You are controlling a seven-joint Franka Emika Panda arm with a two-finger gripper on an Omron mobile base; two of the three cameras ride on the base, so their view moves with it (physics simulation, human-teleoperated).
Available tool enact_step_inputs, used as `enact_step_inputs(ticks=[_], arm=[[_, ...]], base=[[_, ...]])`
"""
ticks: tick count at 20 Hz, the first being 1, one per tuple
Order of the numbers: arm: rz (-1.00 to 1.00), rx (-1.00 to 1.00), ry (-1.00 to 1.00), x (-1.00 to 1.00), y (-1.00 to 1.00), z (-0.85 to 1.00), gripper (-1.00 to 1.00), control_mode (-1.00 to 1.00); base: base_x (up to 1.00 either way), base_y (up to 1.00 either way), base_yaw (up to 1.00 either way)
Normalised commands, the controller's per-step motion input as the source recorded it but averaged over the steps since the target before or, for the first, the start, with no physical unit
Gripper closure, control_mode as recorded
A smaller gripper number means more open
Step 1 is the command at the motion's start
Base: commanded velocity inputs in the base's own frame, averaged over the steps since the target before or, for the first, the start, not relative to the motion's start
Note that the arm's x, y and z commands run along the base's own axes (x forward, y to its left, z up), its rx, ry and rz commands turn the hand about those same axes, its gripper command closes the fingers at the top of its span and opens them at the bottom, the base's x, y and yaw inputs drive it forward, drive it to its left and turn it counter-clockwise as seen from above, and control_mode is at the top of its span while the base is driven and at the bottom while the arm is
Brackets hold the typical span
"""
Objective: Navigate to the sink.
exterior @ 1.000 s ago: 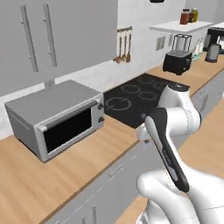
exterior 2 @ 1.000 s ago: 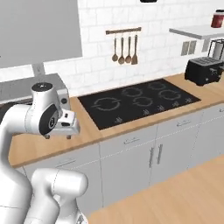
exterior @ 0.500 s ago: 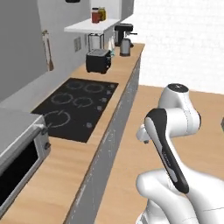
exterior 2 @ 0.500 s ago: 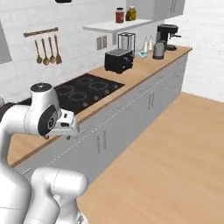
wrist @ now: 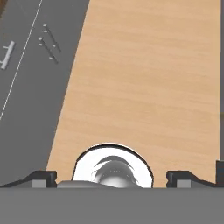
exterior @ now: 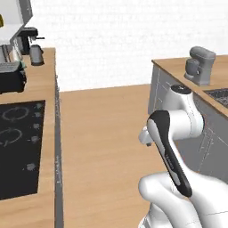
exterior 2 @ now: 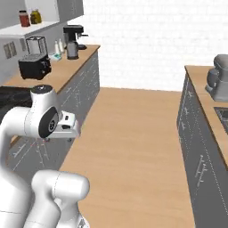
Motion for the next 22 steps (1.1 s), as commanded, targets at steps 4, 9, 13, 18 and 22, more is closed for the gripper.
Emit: enact_step_inputs(ticks=[4,9,13,18,22], arm=[[0.00,0.00,0.00,0.00,0.00,0.00,-1.00,1.00],[0.00,0.00,0.00,0.00,0.00,0.00,-1.00,1.00],[0.00,0.00,0.00,0.00,0.00,0.00,-1.00,1.00],[0.00,0.00,0.00,0.00,0.00,0.00,-1.00,1.00],[0.00,0.00,0.00,0.00,0.00,0.00,-1.00,1.00]], base=[[0.24,-0.23,-0.74],[0.32,-0.16,-0.74],[0.80,0.09,-0.60],[1.00,0.06,-0.52],[0.94,0.02,-0.52]])
